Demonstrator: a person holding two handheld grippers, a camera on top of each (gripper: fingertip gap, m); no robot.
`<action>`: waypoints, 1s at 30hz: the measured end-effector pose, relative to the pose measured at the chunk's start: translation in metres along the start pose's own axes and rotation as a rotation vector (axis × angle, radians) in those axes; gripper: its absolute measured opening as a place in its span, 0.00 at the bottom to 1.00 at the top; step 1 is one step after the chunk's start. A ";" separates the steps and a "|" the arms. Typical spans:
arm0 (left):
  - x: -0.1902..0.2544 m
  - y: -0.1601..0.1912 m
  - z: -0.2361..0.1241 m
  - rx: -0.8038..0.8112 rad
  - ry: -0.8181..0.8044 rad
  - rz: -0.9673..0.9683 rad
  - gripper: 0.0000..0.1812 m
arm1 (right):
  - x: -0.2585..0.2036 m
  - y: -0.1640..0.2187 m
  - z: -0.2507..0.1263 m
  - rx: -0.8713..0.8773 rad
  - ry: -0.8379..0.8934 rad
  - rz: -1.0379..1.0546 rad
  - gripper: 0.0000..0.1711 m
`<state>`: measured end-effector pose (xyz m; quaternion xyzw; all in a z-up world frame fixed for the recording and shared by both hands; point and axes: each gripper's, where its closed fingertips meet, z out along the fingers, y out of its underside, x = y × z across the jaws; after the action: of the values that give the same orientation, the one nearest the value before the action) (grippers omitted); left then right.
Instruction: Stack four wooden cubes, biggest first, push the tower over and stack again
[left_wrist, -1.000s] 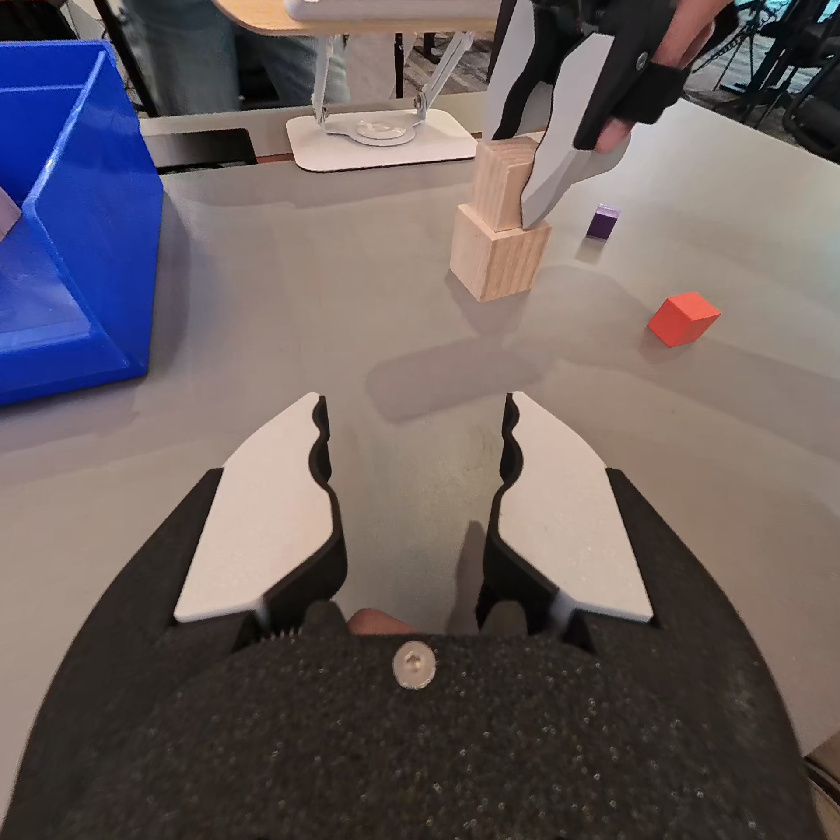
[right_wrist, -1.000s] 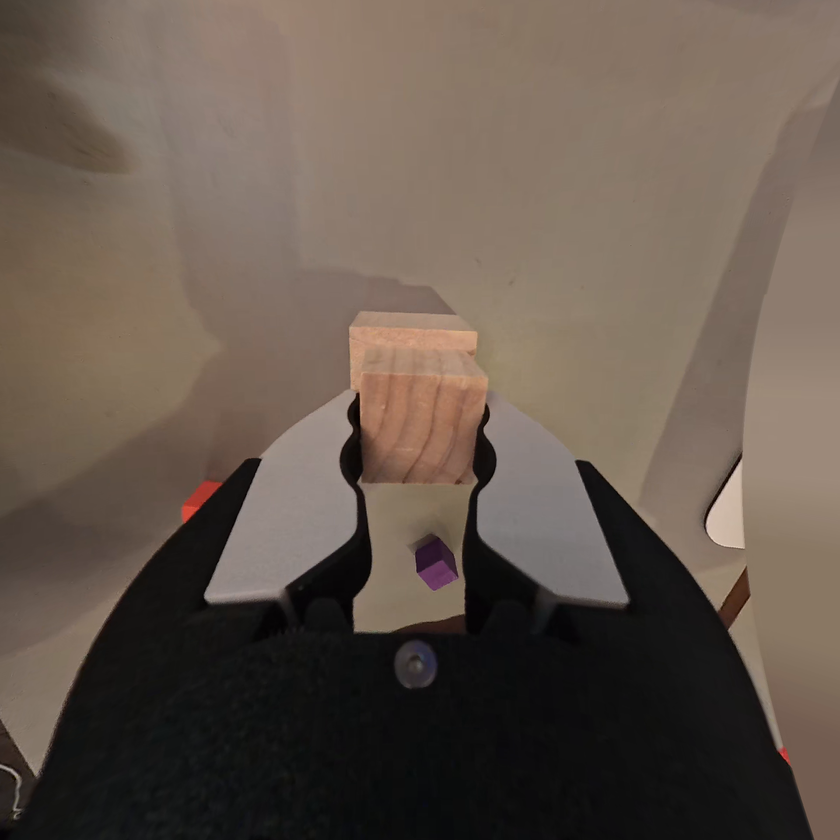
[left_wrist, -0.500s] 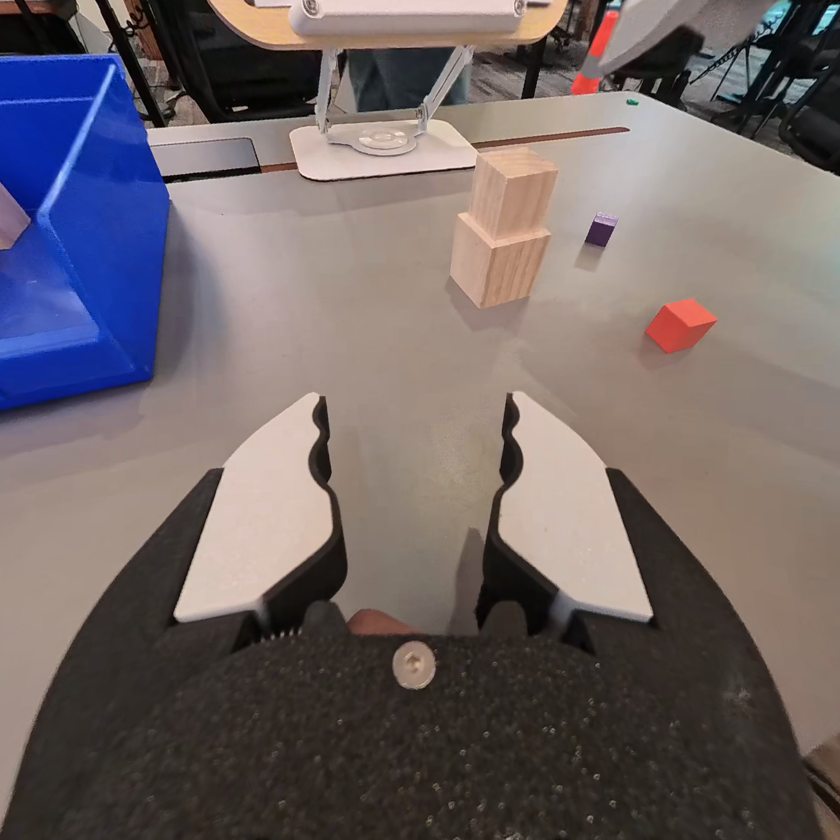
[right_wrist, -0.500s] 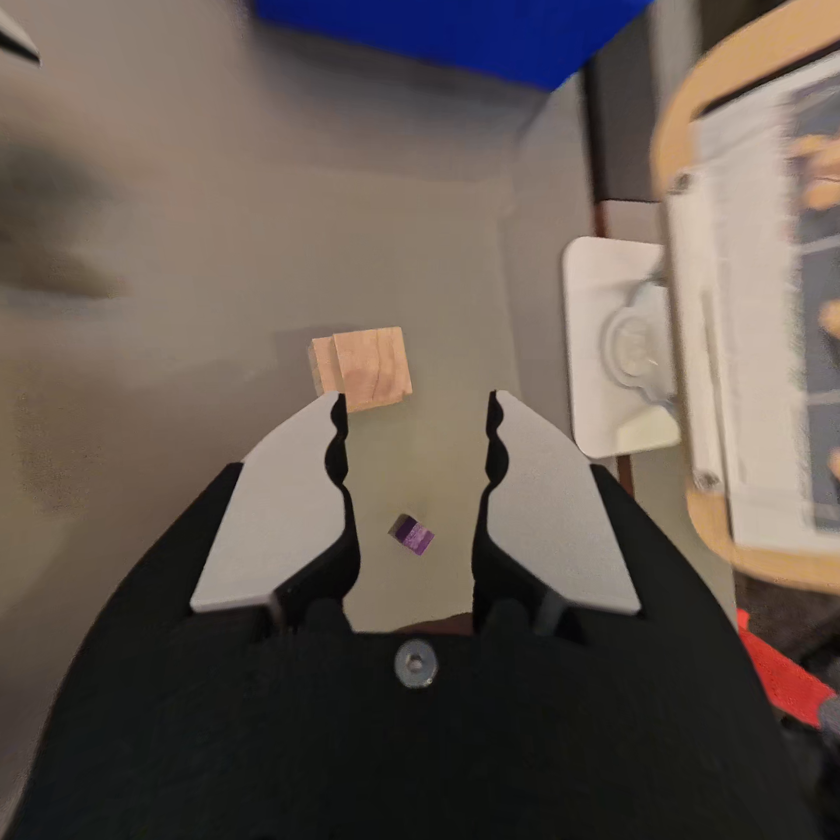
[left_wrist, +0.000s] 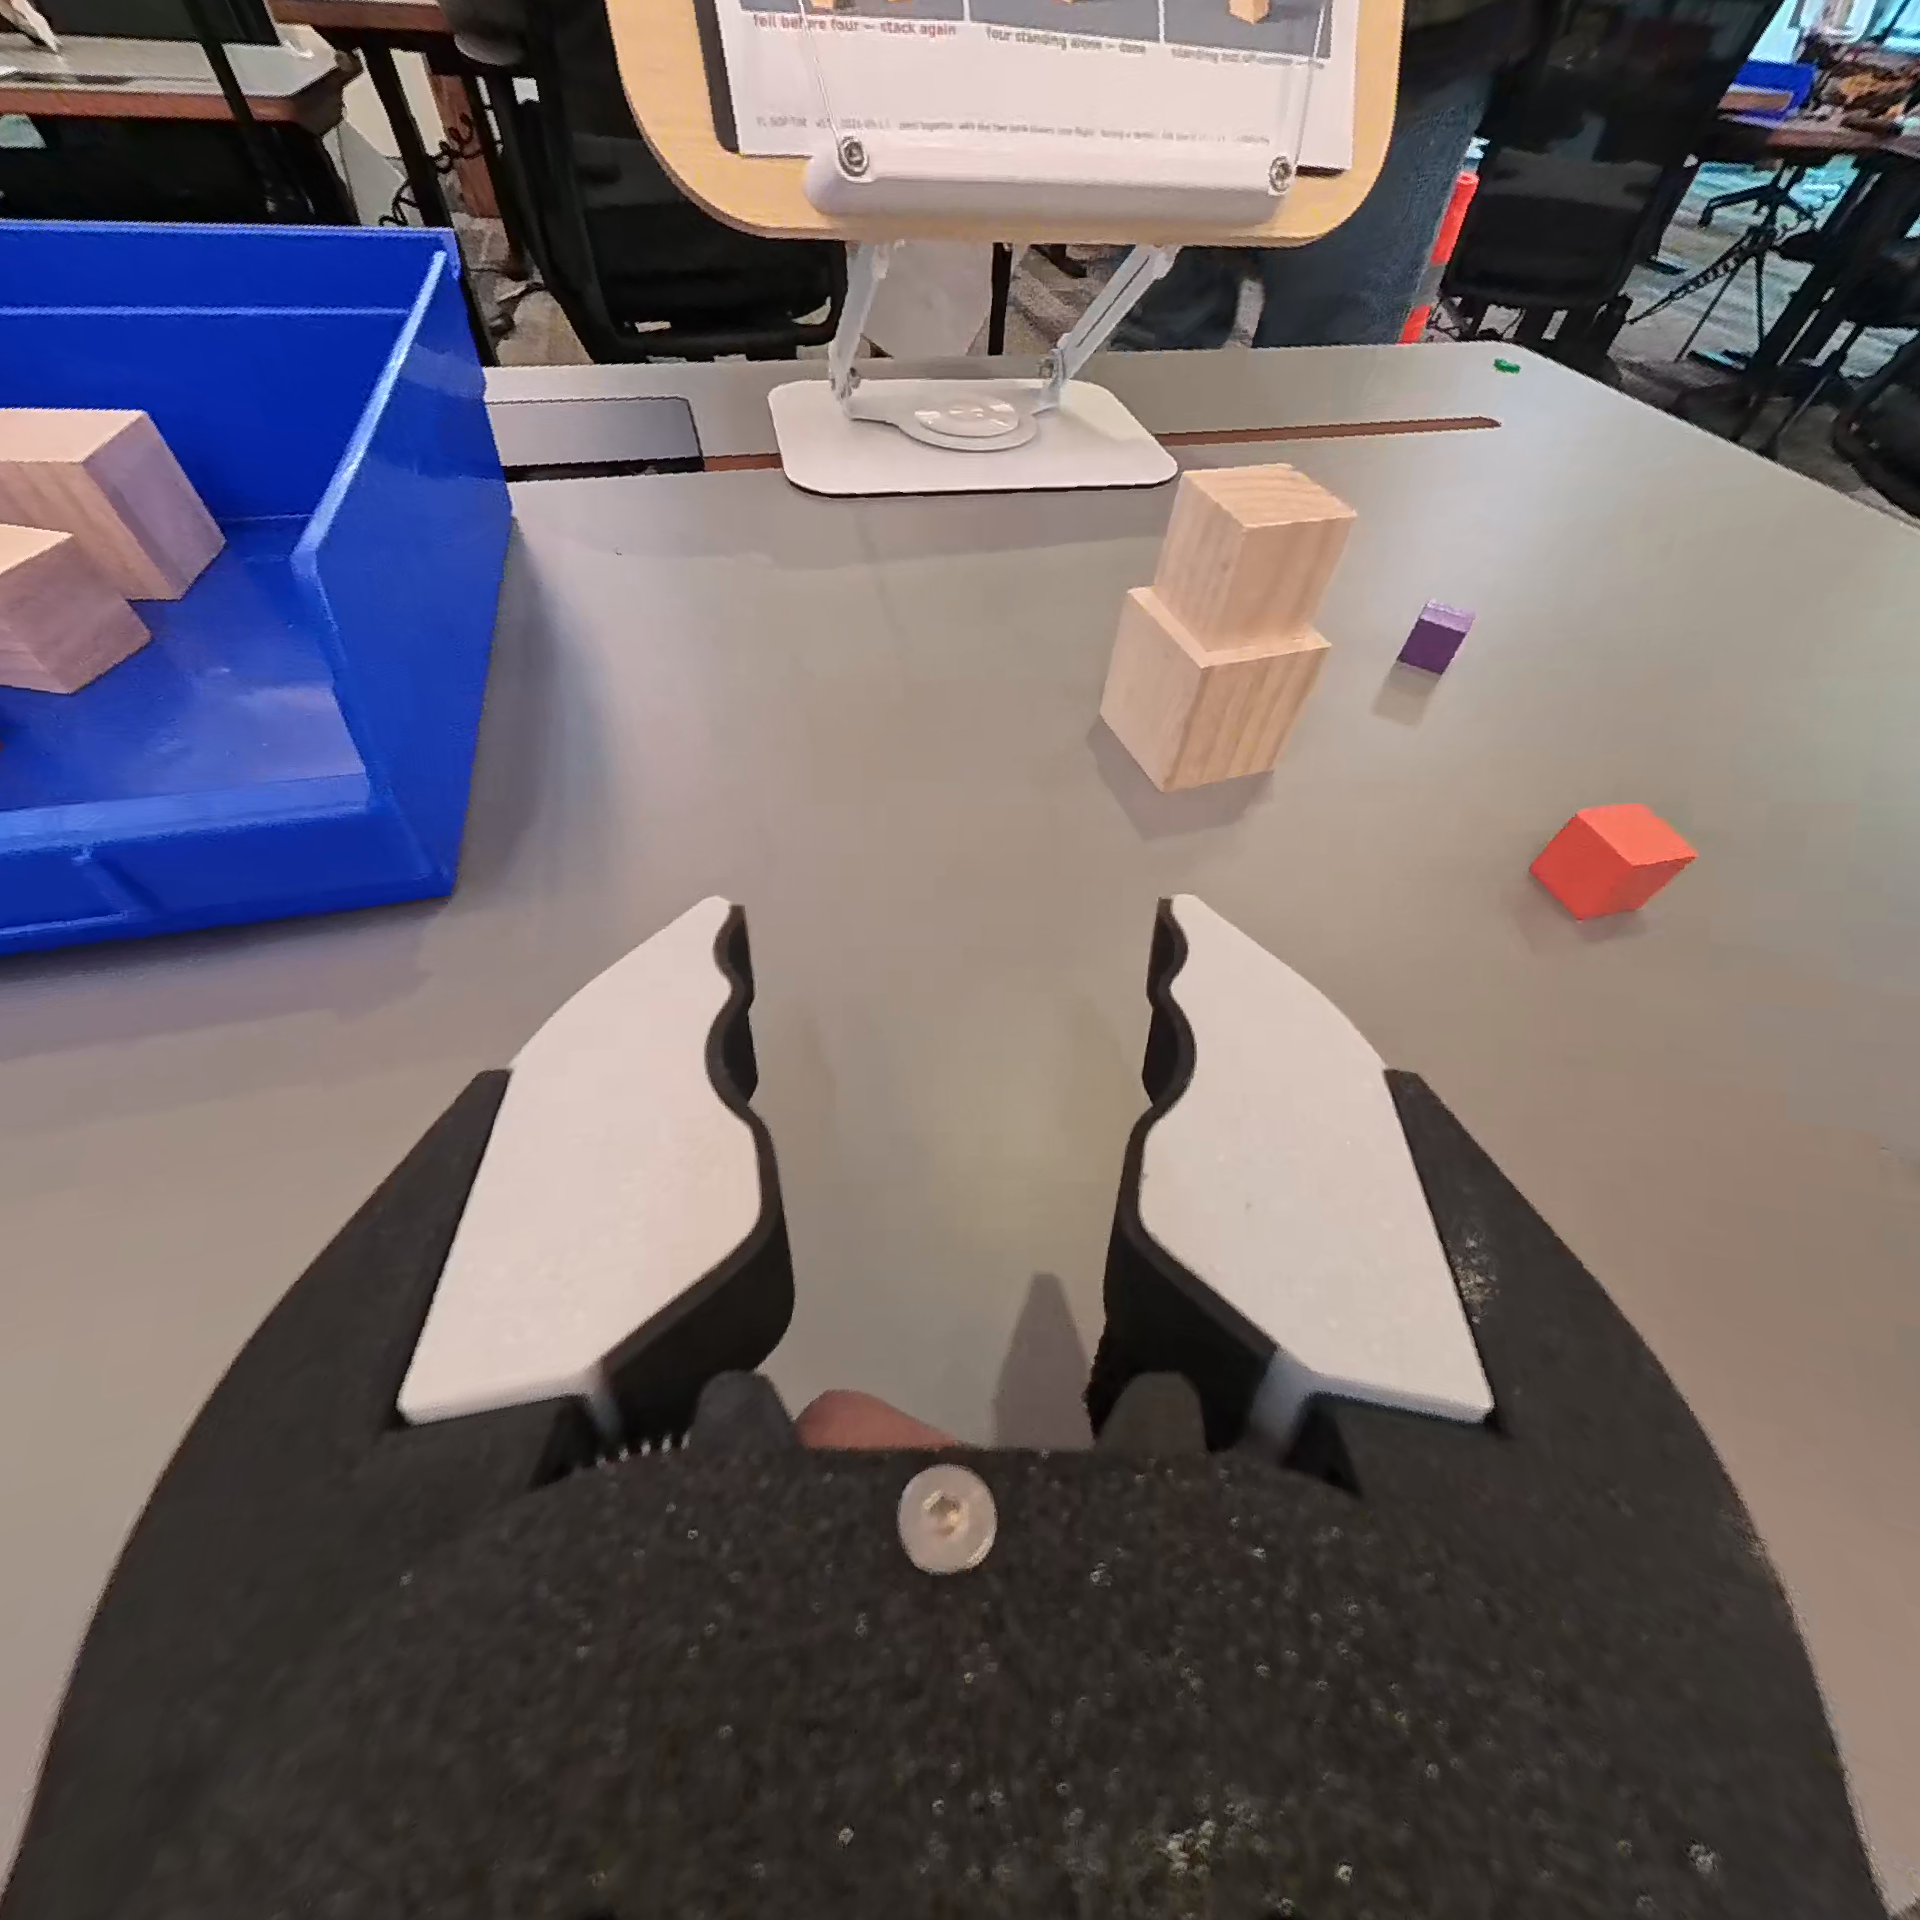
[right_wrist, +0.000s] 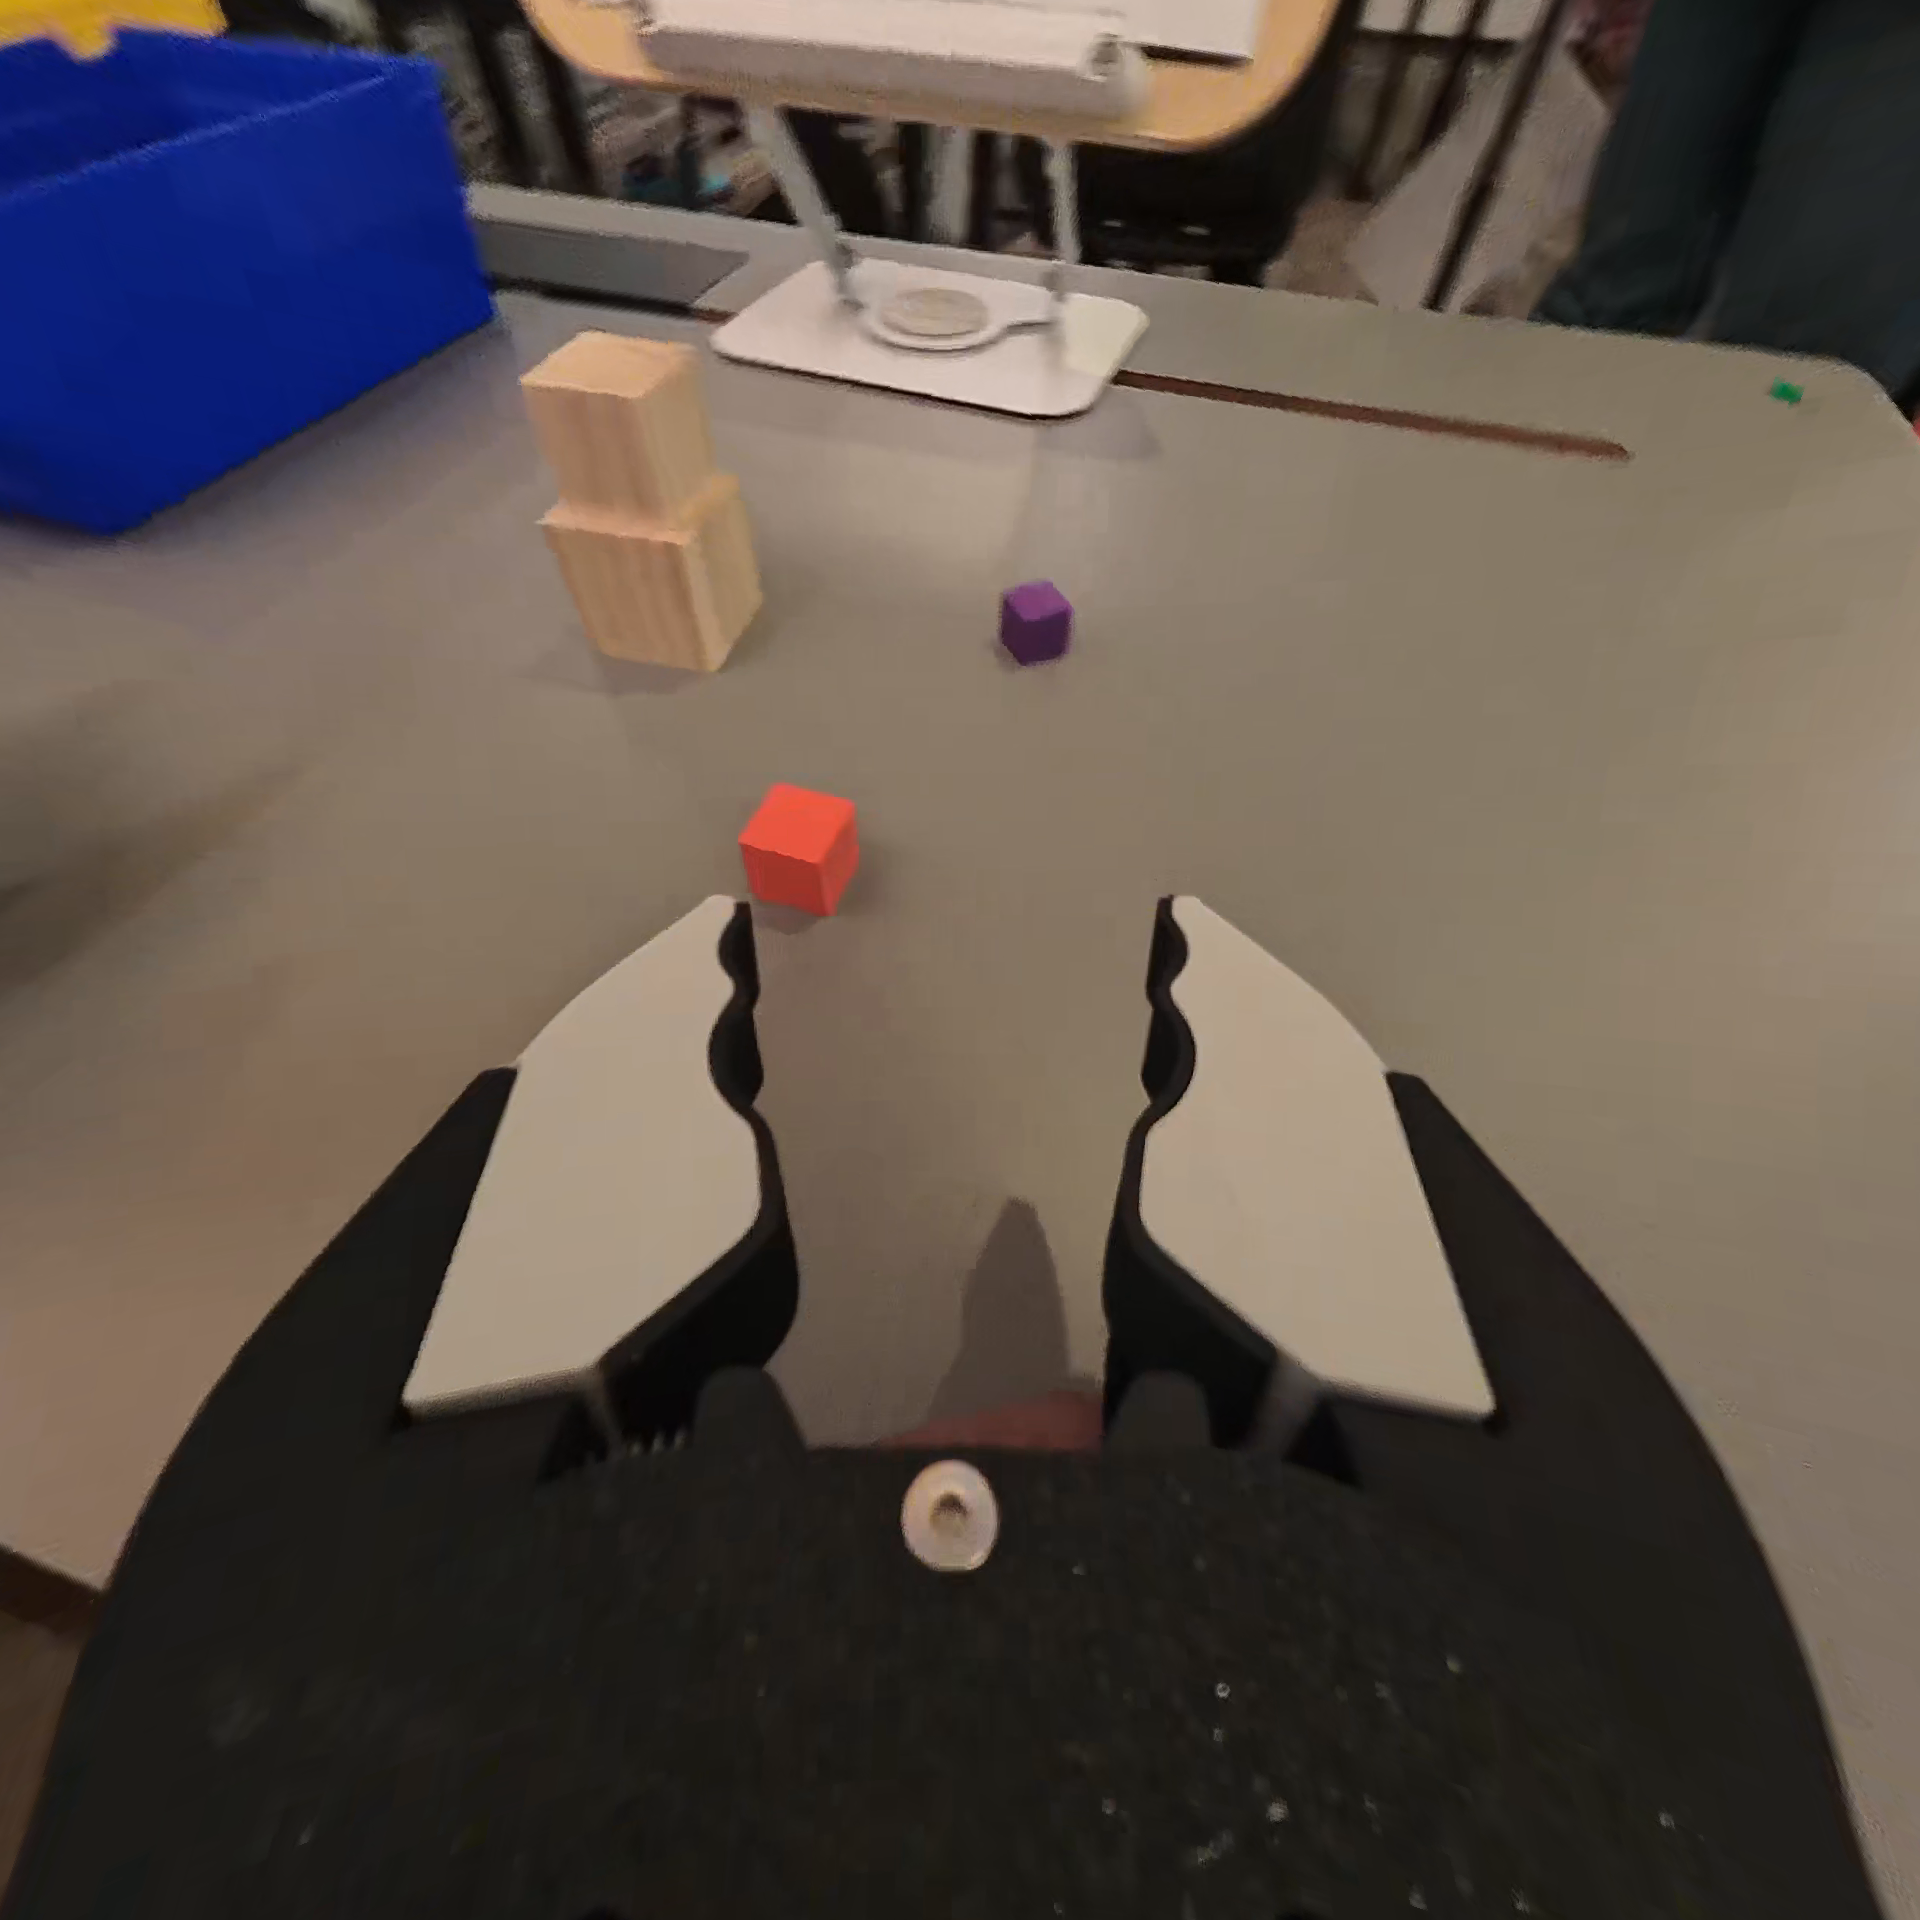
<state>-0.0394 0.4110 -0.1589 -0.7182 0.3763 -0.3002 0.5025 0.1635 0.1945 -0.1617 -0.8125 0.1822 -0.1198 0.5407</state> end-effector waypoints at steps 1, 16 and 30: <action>-0.001 0.000 0.000 -0.001 -0.005 0.001 0.40 | 0.004 0.006 -0.003 0.003 0.028 0.033 0.43; 0.016 0.012 0.005 -0.055 0.030 0.043 0.40 | 0.005 0.032 -0.003 -0.065 0.091 0.055 0.48; 0.020 0.012 0.004 -0.051 0.054 0.068 0.40 | -0.036 0.031 0.057 -0.305 0.002 0.001 0.45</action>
<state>-0.0282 0.3934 -0.1703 -0.7093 0.4214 -0.2923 0.4835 0.1477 0.2466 -0.2118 -0.8848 0.1994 -0.0911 0.4111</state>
